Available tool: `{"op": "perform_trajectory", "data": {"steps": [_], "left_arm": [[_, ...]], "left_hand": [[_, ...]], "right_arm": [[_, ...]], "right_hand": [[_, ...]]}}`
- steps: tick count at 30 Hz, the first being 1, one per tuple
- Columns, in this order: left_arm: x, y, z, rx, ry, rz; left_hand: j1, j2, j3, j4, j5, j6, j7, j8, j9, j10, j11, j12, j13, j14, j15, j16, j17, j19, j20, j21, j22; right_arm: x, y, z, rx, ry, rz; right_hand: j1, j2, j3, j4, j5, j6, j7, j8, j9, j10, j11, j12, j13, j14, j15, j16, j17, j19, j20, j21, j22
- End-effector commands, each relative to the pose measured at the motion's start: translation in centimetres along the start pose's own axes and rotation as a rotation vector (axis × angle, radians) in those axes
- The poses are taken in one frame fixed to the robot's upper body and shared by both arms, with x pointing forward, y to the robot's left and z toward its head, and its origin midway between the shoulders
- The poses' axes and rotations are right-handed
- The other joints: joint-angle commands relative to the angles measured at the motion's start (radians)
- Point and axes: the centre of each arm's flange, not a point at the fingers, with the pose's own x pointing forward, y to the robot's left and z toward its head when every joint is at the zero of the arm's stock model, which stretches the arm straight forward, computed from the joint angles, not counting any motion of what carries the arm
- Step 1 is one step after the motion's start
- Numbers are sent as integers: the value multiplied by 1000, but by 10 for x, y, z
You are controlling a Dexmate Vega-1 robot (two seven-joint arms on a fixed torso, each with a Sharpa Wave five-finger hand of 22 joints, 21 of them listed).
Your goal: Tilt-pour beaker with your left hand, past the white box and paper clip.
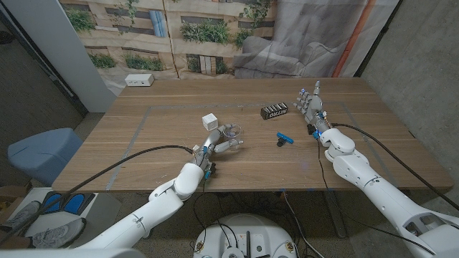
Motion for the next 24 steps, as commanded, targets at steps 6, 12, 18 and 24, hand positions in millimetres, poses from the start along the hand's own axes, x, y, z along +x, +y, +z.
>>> {"op": "perform_trajectory", "data": {"steps": [6, 12, 18, 24], "left_arm": [[3, 11, 1, 4, -32, -36], [3, 13, 3, 0, -41, -86], [2, 19, 5, 15, -52, -129], [4, 26, 5, 11, -46, -164]], "left_hand": [[-49, -24, -26, 4, -10, -20, 17, -52, 6, -96, 12, -7, -11, -130, -18, -7, -2, -77, -28, -2, 0], [-79, -40, -44, 5, -16, -90, 39, -97, 6, -173, 33, -12, -14, -197, 8, -7, -2, -124, -34, -5, 0], [-111, -49, -59, 7, -19, -180, 69, -142, 7, -250, 65, -10, -16, -272, 35, -5, -2, -195, -41, -6, 0], [-154, -48, -74, 13, -20, -274, 103, -164, 7, -362, 98, -11, -18, -379, 66, -6, -1, -300, -42, -7, 0]], "right_arm": [[0, 0, 0, 0, 0, 0], [0, 0, 0, 0, 0, 0], [0, 0, 0, 0, 0, 0], [0, 0, 0, 0, 0, 0]], "right_hand": [[7, 86, -6, 1, 6, -5, -1, 6, 2, -9, 3, 6, 5, -5, -20, 3, 6, 1, 6, 7, 5], [7, 86, -6, 1, 6, -5, -1, 6, 2, -9, 3, 6, 5, -5, -20, 3, 6, 1, 6, 7, 5], [7, 86, -6, 1, 6, -5, -1, 6, 2, -9, 3, 6, 5, -5, -20, 3, 6, 1, 6, 7, 5], [7, 86, -6, 1, 6, -5, -1, 6, 2, -9, 3, 6, 5, -5, -20, 3, 6, 1, 6, 7, 5]]}}
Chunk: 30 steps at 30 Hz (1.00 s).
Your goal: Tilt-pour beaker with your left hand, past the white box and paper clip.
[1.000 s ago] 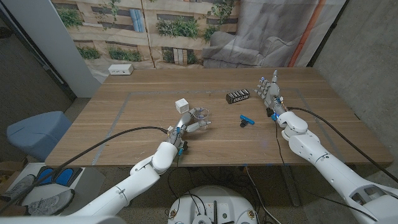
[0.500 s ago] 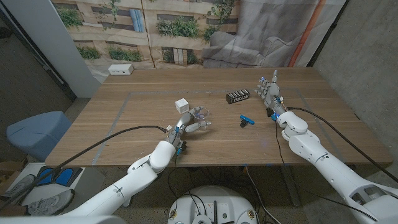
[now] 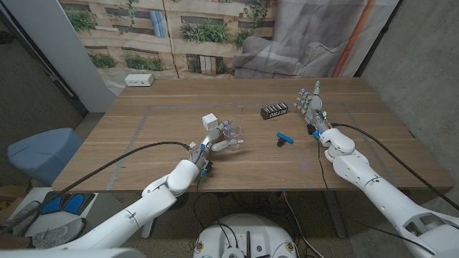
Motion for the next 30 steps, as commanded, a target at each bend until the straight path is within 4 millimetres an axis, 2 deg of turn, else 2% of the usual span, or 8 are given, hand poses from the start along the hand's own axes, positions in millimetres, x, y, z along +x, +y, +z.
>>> {"op": "perform_trajectory", "data": {"steps": [1, 4, 8, 15, 20, 30], "left_arm": [[1, 13, 2, -2, -6, -71], [1, 15, 3, -22, -9, -105], [1, 20, 4, -23, -6, -130], [-2, 35, 6, -15, -11, -121], [-4, 44, 9, -20, -27, -119], [-8, 59, 17, -47, -56, -108]], "left_hand": [[-34, 5, -12, 3, -2, -64, 23, -11, 2, -76, 21, -4, 2, -77, 20, -2, 4, -72, -27, -2, 0], [-57, 13, -13, 7, -1, -126, 43, -22, 2, -128, 37, -6, 2, -122, 28, -2, 4, -115, -27, -3, 1], [-85, 23, -15, 14, 1, -168, 50, -22, 3, -176, 56, -6, 2, -168, 43, -3, 4, -159, -17, -4, 1], [-93, 30, -13, 17, 2, -157, 50, -15, 3, -174, 56, 0, 2, -165, 44, 2, 4, -161, -13, 0, 1], [-100, 36, -11, 16, 4, -133, 47, -3, 2, -151, 53, 11, 2, -142, 40, 13, 4, -135, -13, 13, 1], [-111, 47, -8, 19, 6, -107, 41, 4, 2, -136, 51, 16, 2, -125, 36, 17, 4, -125, -14, 16, 1]], "right_arm": [[0, 0, 0, 0, 0, 0], [0, 0, 0, 0, 0, 0], [0, 0, 0, 0, 0, 0], [0, 0, 0, 0, 0, 0], [0, 0, 0, 0, 0, 0], [0, 0, 0, 0, 0, 0]], "right_hand": [[7, 86, -6, 1, 6, -5, -1, 6, 2, -9, 3, 6, 5, -5, -20, 3, 6, 1, 6, 7, 5], [7, 86, -6, 1, 6, -5, -1, 6, 2, -9, 3, 6, 5, -5, -20, 3, 6, 1, 6, 7, 5], [7, 86, -6, 1, 6, -5, -1, 6, 2, -9, 3, 6, 5, -5, -20, 3, 6, 1, 6, 7, 5], [7, 86, -6, 1, 6, -5, -1, 6, 2, -9, 3, 6, 5, -5, -20, 3, 6, 1, 6, 7, 5], [7, 86, -6, 1, 6, -5, -1, 6, 2, -9, 3, 6, 5, -5, -20, 3, 6, 1, 6, 7, 5], [7, 86, -6, 1, 6, -5, -1, 6, 2, -9, 3, 6, 5, -5, -20, 3, 6, 1, 6, 7, 5]]}}
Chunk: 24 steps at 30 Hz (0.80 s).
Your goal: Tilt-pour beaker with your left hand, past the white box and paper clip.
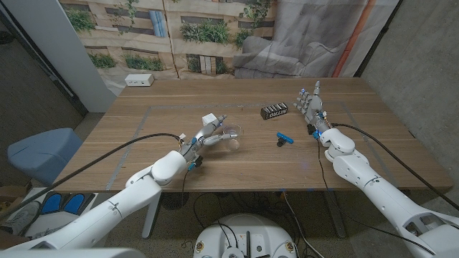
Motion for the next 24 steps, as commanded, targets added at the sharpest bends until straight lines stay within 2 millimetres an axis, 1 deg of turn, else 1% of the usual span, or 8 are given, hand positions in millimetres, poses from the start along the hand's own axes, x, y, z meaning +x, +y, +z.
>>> {"op": "perform_trajectory", "data": {"steps": [1, 6, 8, 10, 11, 15, 19, 24], "left_arm": [[-6, 17, 11, -29, -39, -1], [-8, 24, 20, -37, -68, -7], [-8, 27, 22, -47, -72, -5], [-10, 30, 24, -59, -78, 8], [-10, 32, 24, -62, -81, 14], [-10, 41, 25, -93, -84, 36], [-6, 51, 26, -106, -100, 60], [4, 64, 21, -136, -113, 101]], "left_hand": [[-10, 3, 3, 2, 6, 6, 1, 6, 2, 7, -1, 7, 2, -19, -3, 5, 1, -20, -16, 5, 1], [-17, 11, 5, 4, 6, 10, 3, 6, 2, 14, 4, 9, 1, -11, -1, 6, 1, -12, -15, 7, 1], [-20, 14, 6, 5, 7, 15, 2, 7, 2, 16, 2, 9, 1, -8, -1, 7, 1, -9, -15, 8, 1], [-22, 18, 7, 6, 7, 18, -2, 7, 2, 19, 1, 10, 1, -5, 0, 7, 1, -7, -15, 8, 1], [-25, 22, 8, 7, 7, 23, -7, 8, 2, 23, -3, 10, 1, -3, -1, 7, 1, -4, -17, 8, 1], [-31, 27, 9, 9, 7, 30, -8, 9, 2, 27, -7, 11, 1, 3, -3, 8, 1, -3, -17, 8, 1], [-38, 34, 10, 11, 7, 40, -9, 11, 1, 34, -10, 12, 0, 12, -4, 9, 0, 3, -15, 9, 1], [-52, 49, 13, 14, 5, 68, -9, 15, 1, 57, -12, 16, 0, 32, -7, 11, 0, 20, -14, 12, 1]], "right_arm": [[0, 0, 0, 0, 0, 0], [0, 0, 0, 0, 0, 0], [0, 0, 0, 0, 0, 0], [0, 0, 0, 0, 0, 0], [0, 0, 0, 0, 0, 0], [0, 0, 0, 0, 0, 0], [0, 0, 0, 0, 0, 0], [0, 0, 0, 0, 0, 0]], "right_hand": [[7, 86, -6, 1, 6, -5, -1, 5, 2, -9, 3, 6, 5, -5, -20, 3, 6, 1, 6, 7, 5], [7, 86, -6, 1, 6, -5, -1, 5, 2, -9, 3, 6, 5, -5, -20, 3, 6, 1, 6, 7, 5], [7, 86, -6, 1, 6, -5, -1, 5, 2, -9, 3, 6, 5, -5, -20, 3, 6, 1, 6, 7, 5], [7, 86, -6, 1, 6, -5, -1, 5, 2, -9, 3, 6, 5, -5, -20, 3, 6, 1, 6, 7, 5], [7, 86, -6, 1, 6, -5, -1, 5, 2, -9, 3, 6, 5, -5, -20, 3, 6, 1, 6, 7, 5], [7, 86, -6, 1, 6, -5, -1, 5, 2, -9, 3, 6, 5, -5, -20, 3, 6, 1, 6, 7, 5], [7, 86, -6, 1, 6, -5, -1, 5, 2, -9, 3, 6, 5, -5, -20, 3, 6, 1, 6, 7, 5], [7, 86, -6, 1, 6, -5, -1, 5, 2, -9, 3, 6, 5, -5, -20, 3, 6, 1, 6, 7, 5]]}}
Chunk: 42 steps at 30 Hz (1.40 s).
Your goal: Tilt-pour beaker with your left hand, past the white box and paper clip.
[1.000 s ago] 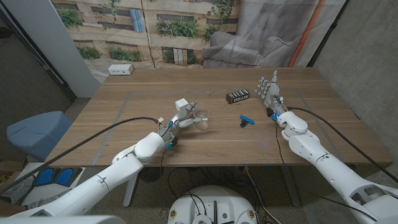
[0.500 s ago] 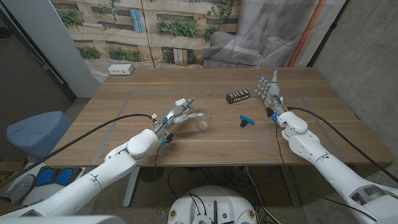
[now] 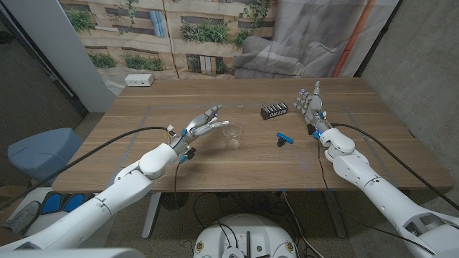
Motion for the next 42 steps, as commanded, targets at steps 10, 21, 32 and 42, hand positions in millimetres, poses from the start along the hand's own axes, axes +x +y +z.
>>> {"op": "perform_trajectory", "data": {"steps": [10, 21, 32, 42], "left_arm": [[34, 49, -18, -113, -43, 122], [43, 58, -36, -174, -20, 221], [35, 57, -48, -215, 23, 342], [27, 64, -61, -258, 77, 407]], "left_hand": [[-24, 31, 14, 8, 4, 51, 0, 11, 1, 41, -8, 11, -1, 39, -5, 5, 2, 43, -9, 14, 1], [-34, 50, 20, 9, 2, 76, -3, 12, 1, 56, -9, 11, -1, 57, -8, 4, 1, 57, -16, 14, 1], [-47, 71, 26, 8, 0, 101, -6, 12, 1, 76, -18, 11, -1, 80, -14, 3, 0, 76, -16, 15, 0], [-56, 92, 33, 8, -2, 117, -10, 10, 1, 93, -20, 11, -1, 98, -18, 3, 0, 93, -13, 16, 1]], "right_arm": [[0, 0, 0, 0, 0, 0], [0, 0, 0, 0, 0, 0], [0, 0, 0, 0, 0, 0], [0, 0, 0, 0, 0, 0]], "right_hand": [[7, 86, -6, 1, 6, -5, -1, 6, 2, -9, 3, 6, 5, -5, -20, 3, 6, 1, 6, 7, 5], [7, 86, -6, 1, 6, -5, -1, 6, 2, -9, 3, 6, 5, -5, -20, 3, 6, 1, 6, 7, 5], [7, 86, -6, 1, 6, -5, -1, 6, 2, -9, 3, 6, 5, -5, -20, 3, 6, 1, 6, 7, 5], [7, 86, -6, 1, 6, -5, -1, 6, 2, -9, 3, 6, 5, -5, -20, 3, 6, 1, 6, 7, 5]]}}
